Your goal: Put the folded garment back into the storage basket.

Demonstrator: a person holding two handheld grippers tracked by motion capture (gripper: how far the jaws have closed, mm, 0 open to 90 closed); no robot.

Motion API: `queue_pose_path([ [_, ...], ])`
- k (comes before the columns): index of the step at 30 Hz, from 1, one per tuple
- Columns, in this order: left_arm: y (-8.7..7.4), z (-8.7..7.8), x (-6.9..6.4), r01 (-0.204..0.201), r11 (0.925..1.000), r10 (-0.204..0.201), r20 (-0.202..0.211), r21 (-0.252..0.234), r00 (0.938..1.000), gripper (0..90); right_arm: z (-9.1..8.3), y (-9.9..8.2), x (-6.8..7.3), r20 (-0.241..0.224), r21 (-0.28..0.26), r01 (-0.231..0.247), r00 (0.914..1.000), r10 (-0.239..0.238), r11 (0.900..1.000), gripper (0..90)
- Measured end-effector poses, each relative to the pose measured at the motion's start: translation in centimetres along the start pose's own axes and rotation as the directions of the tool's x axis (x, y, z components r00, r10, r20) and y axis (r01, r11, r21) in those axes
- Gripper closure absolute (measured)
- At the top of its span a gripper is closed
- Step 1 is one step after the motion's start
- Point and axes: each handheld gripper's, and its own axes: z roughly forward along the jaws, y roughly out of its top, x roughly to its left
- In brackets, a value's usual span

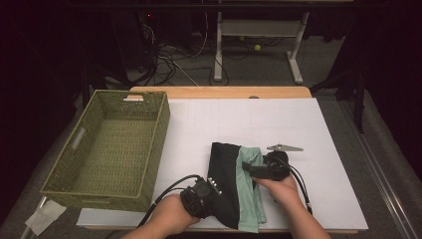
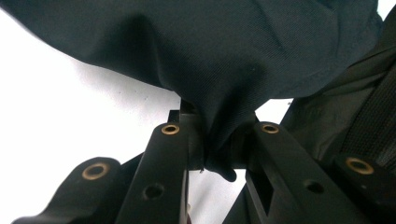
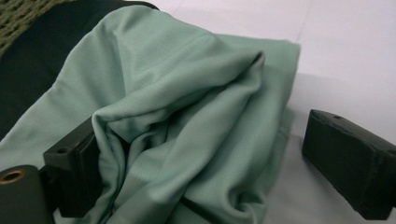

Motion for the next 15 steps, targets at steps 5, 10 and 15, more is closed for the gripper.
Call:
queue_pose_path([
  [5,0.0,0.0,0.06,-0.001,1.0,0.001,0.004,0.0,1.0,77.6,0.5,0.19,0.54,-0.013,0.011,0.003,0.9999,-0.003,0.9999,8.3],
  [10,-0.03,0.01,0.25,0.003,1.0,-0.003,0.016,-0.003,0.9999,77.6,0.84,0.34,0.79,-0.049,0.017,0.003,0.9988,-0.002,0.9998,14.8],
  [15,0.02,0.01,0.25,0.005,1.0,-0.005,0.017,0.0,0.9999,77.6,1.0,0.34,0.73,-0.119,0.021,-0.019,0.9927,0.021,0.9996,30.6],
])
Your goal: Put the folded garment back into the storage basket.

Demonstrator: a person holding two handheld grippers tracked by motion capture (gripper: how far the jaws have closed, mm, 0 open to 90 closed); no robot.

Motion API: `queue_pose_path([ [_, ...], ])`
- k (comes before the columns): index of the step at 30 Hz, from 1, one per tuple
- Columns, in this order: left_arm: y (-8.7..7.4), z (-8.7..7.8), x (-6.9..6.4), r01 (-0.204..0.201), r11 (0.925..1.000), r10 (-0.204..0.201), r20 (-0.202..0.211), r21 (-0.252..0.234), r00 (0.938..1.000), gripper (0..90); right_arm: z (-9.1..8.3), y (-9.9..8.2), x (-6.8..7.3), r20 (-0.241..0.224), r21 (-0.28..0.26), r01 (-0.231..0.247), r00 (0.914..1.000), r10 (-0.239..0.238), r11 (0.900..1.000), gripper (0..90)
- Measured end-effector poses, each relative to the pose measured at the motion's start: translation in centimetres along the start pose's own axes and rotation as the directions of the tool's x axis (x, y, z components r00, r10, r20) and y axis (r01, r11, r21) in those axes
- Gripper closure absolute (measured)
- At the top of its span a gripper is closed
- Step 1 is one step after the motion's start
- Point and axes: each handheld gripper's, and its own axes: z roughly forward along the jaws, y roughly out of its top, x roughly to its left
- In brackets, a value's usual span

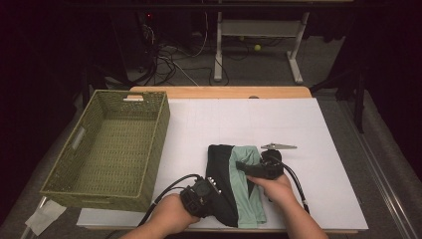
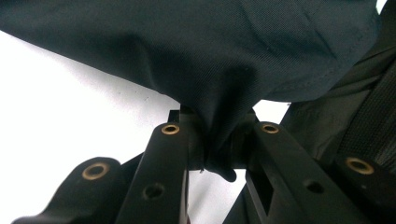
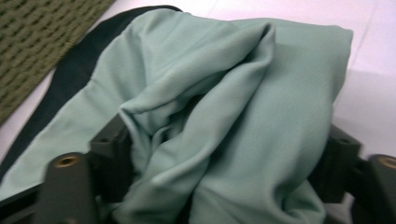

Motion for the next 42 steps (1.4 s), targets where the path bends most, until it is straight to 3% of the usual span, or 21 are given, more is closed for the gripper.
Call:
queue_pose_path([
  [3,0.0,0.0,0.0,0.001,1.0,-0.001,-0.001,-0.001,1.0,77.6,0.0,0.0,-0.2,-0.042,0.0,-0.013,0.999,0.013,0.9999,38.4],
  [6,0.0,0.0,-0.1,0.007,1.0,-0.007,-0.003,0.0,1.0,77.6,-0.1,-0.1,-0.2,-0.054,-0.005,-0.001,0.9986,0.001,1.0,42.6],
  [16,0.2,0.0,-0.1,0.01,0.9999,-0.01,-0.003,0.012,0.9999,77.6,-0.5,-0.1,-0.1,-0.05,-0.019,0.044,0.9977,-0.045,0.9988,53.7],
  [21,0.4,0.0,-0.4,0.014,0.9997,-0.013,-0.023,0.022,0.9996,77.6,-0.7,0.0,-0.4,-0.063,-0.012,0.071,0.9954,-0.072,0.9974,57.7],
  [23,0.4,0.0,-0.5,0.018,0.9996,-0.017,-0.028,0.02,0.9995,77.5,-0.9,-0.1,-0.1,-0.046,-0.016,0.113,0.9924,-0.114,0.9934,59.4],
  [25,0.3,0.0,-0.4,0.021,0.9996,-0.02,-0.028,0.019,0.9994,77.5,-1.1,-0.3,0.3,-0.018,-0.034,0.176,0.9841,-0.177,0.9838,60.4],
  [31,0.3,0.0,-0.6,0.01,0.9998,-0.009,-0.042,0.016,0.9991,77.6,-1.2,-0.4,0.2,-0.022,-0.047,0.165,0.9858,-0.166,0.9852,62.7],
  [36,0.2,-0.1,-0.5,0.029,0.9995,-0.029,-0.029,0.015,0.9992,77.7,-1.4,-0.4,0.5,-0.002,-0.065,0.172,0.9851,-0.172,0.9831,65.5],
  [42,0.6,-0.6,-0.7,0.033,0.9989,-0.032,-0.03,0.033,0.9991,78.2,-1.9,-0.3,1.1,0.039,-0.102,0.229,0.9734,-0.226,0.9681,67.5],
])
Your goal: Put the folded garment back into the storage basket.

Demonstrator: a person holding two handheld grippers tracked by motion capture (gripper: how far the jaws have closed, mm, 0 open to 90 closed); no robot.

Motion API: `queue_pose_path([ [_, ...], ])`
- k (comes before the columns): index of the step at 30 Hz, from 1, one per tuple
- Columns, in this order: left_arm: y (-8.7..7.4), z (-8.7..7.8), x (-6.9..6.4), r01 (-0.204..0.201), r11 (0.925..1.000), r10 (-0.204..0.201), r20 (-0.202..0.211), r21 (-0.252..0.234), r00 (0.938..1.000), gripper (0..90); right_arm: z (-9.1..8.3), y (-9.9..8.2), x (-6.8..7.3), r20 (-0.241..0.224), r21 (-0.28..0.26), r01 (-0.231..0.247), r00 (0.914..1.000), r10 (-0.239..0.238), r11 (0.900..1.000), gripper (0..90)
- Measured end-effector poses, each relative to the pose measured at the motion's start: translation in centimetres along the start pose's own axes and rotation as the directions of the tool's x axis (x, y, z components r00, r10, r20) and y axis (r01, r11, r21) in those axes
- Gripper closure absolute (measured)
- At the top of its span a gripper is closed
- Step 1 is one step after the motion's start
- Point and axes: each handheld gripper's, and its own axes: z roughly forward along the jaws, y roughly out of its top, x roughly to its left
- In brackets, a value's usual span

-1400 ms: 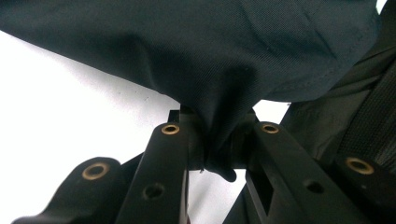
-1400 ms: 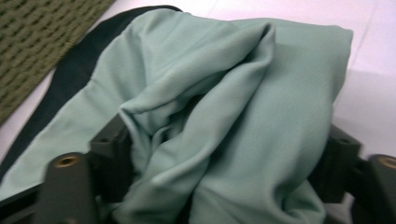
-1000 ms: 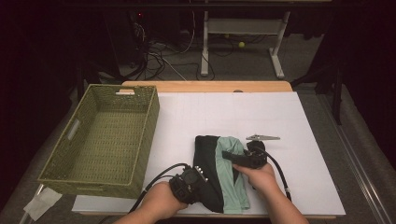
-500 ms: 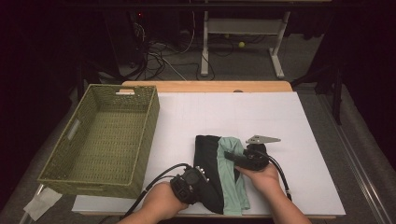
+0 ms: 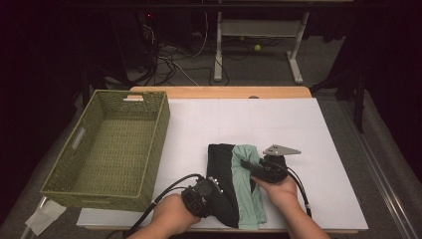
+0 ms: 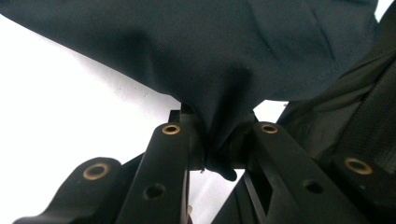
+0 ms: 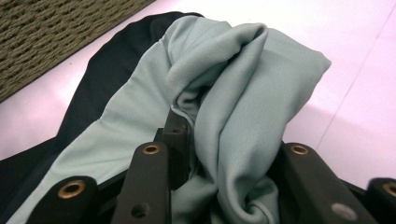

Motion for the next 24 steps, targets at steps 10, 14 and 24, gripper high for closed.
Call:
queue_pose_path([
  [10,1.0,-1.6,-0.1,-0.006,0.9997,0.006,-0.008,0.025,1.0,78.8,-0.9,0.4,0.4,0.031,-0.058,0.044,0.9986,-0.042,0.9973,68.0],
  [14,1.5,-2.2,0.4,0.001,0.9988,-0.001,0.0,0.049,1.0,78.8,-1.2,0.7,0.4,0.035,-0.079,0.047,0.9984,-0.045,0.9957,67.9],
  [24,2.7,-3.2,0.8,0.031,0.9937,-0.035,0.037,0.108,0.9987,78.7,-1.5,1.0,0.5,0.033,-0.114,0.052,0.9983,-0.048,0.9922,67.8],
])
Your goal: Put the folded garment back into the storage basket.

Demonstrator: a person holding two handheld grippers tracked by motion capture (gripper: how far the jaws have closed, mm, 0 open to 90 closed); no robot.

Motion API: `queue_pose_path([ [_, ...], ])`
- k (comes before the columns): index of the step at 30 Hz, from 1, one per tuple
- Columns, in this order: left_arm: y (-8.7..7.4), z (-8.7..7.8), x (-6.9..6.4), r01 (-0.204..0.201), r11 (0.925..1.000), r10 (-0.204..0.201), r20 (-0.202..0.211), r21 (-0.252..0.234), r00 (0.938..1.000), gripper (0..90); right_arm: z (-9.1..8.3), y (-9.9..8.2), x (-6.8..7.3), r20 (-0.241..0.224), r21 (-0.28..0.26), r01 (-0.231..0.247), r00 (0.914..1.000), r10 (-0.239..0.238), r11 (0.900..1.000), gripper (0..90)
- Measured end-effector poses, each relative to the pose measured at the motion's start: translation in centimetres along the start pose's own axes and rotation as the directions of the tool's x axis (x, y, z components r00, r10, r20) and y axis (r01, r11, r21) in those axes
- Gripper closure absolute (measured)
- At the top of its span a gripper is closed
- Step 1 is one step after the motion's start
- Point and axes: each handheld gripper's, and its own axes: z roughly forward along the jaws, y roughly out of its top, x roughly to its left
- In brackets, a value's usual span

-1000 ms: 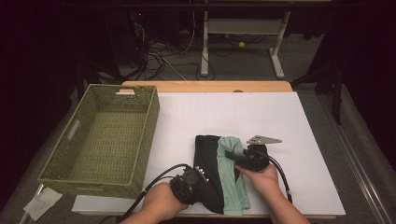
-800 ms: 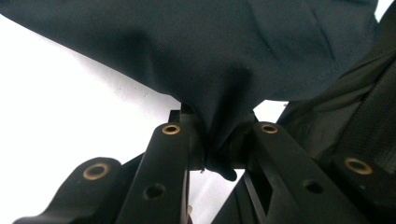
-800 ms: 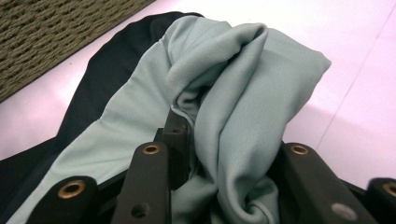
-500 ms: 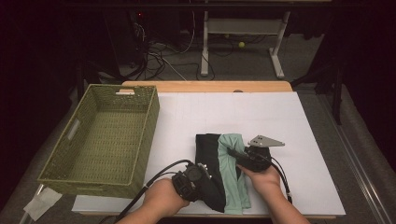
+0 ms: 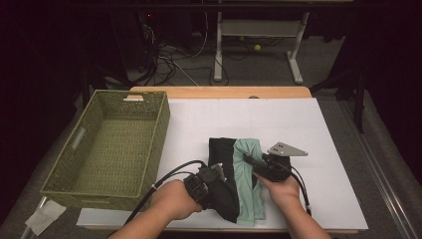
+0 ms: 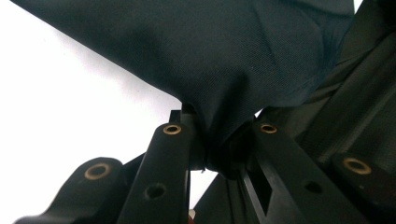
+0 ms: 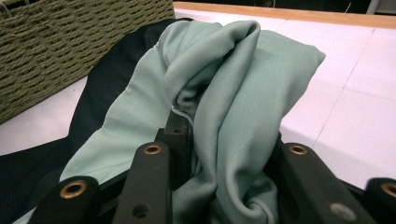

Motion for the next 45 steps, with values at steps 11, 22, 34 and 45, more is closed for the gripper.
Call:
queue_pose_path([
  [11,0.5,-0.5,0.1,0.003,0.9998,-0.003,0.0,0.02,1.0,78.7,-0.1,0.1,-0.1,-0.004,-0.012,-0.012,0.9999,0.012,0.9999,67.8],
  [22,0.2,-2.3,-0.3,0.002,0.9998,-0.001,-0.028,0.02,0.9996,78.7,-0.5,0.7,0.5,0.004,-0.072,-0.031,0.9995,0.032,0.9969,67.8],
  [34,-1.8,-4.4,0.8,0.035,0.9994,-0.034,-0.059,0.008,0.9977,79.0,0.3,3.4,2.5,-0.017,-0.094,0.008,0.9998,-0.01,0.9955,67.7],
  [45,-3.5,-6.0,2.5,0.062,0.9978,-0.06,-0.084,0.022,0.9946,79.0,2.2,5.0,4.4,-0.029,-0.115,0.026,0.9991,-0.03,0.993,67.6],
])
